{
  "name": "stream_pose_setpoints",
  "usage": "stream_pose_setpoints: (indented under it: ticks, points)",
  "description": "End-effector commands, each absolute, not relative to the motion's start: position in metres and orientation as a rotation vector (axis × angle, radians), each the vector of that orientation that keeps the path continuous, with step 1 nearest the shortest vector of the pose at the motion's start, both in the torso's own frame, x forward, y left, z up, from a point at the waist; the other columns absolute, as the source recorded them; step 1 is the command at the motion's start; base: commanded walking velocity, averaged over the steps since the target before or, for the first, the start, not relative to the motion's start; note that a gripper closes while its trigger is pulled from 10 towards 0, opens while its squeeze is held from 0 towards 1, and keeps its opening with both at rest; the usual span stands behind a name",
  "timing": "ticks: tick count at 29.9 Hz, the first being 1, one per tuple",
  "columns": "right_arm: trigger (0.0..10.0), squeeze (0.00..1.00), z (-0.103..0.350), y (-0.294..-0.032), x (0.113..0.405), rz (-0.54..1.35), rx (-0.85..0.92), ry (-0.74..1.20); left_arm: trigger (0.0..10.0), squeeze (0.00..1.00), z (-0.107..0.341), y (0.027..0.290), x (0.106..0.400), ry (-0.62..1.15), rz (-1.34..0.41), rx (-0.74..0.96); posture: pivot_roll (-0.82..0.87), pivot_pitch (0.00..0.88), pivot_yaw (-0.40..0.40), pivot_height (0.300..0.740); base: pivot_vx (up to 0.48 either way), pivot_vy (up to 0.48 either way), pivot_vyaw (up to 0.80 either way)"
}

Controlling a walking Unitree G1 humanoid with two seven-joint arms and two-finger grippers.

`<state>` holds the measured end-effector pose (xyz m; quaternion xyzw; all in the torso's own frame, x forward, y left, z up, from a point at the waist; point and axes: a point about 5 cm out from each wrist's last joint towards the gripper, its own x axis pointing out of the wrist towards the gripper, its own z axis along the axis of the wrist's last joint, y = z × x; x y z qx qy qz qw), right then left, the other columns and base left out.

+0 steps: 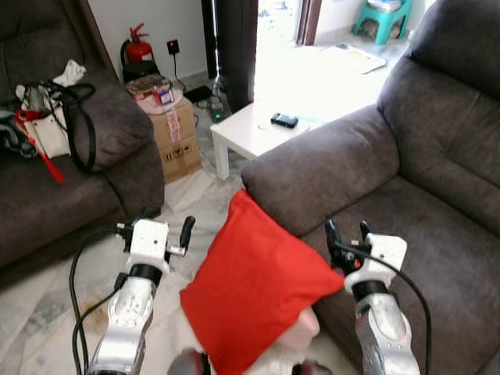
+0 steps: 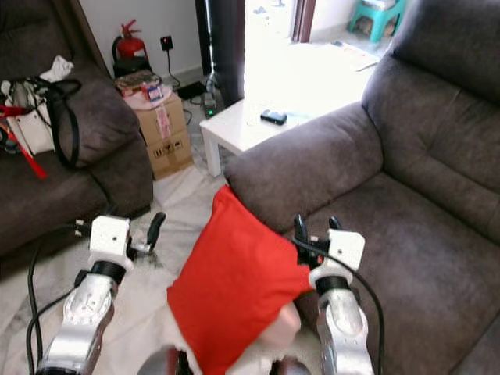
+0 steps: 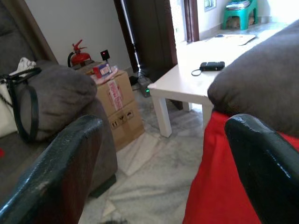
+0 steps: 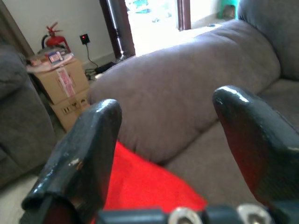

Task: Move the pillow to the sofa from floor

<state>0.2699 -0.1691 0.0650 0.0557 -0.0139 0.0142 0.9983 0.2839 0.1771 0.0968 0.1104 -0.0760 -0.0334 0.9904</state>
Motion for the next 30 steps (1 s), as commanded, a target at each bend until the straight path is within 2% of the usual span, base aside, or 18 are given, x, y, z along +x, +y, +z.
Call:
stream_pose_setpoints:
  ticks: [1, 21, 30]
  points:
    - [10.0, 0.00, 0.0660, -0.1694, 0.2696, 0.024, 0.110, -0.031, 10.0, 0.00, 0.0968, 0.1752, 0.2847, -0.145, -0.081, 0.216, 0.03, 0.123, 0.013, 0.632, 0.000, 0.000, 0.00]
    - [10.0, 0.00, 0.0651, -0.1662, 0.2709, 0.041, 0.111, -0.017, 10.0, 0.00, 0.0975, 0.1727, 0.2858, -0.144, -0.088, 0.212, 0.03, 0.124, 0.011, 0.632, 0.000, 0.000, 0.00]
    - [10.0, 0.00, 0.0649, -0.1635, 0.2718, 0.057, 0.116, -0.011, 10.0, 0.00, 0.0963, 0.1711, 0.2863, -0.141, -0.093, 0.210, 0.03, 0.125, 0.011, 0.589, 0.000, 0.000, 0.00]
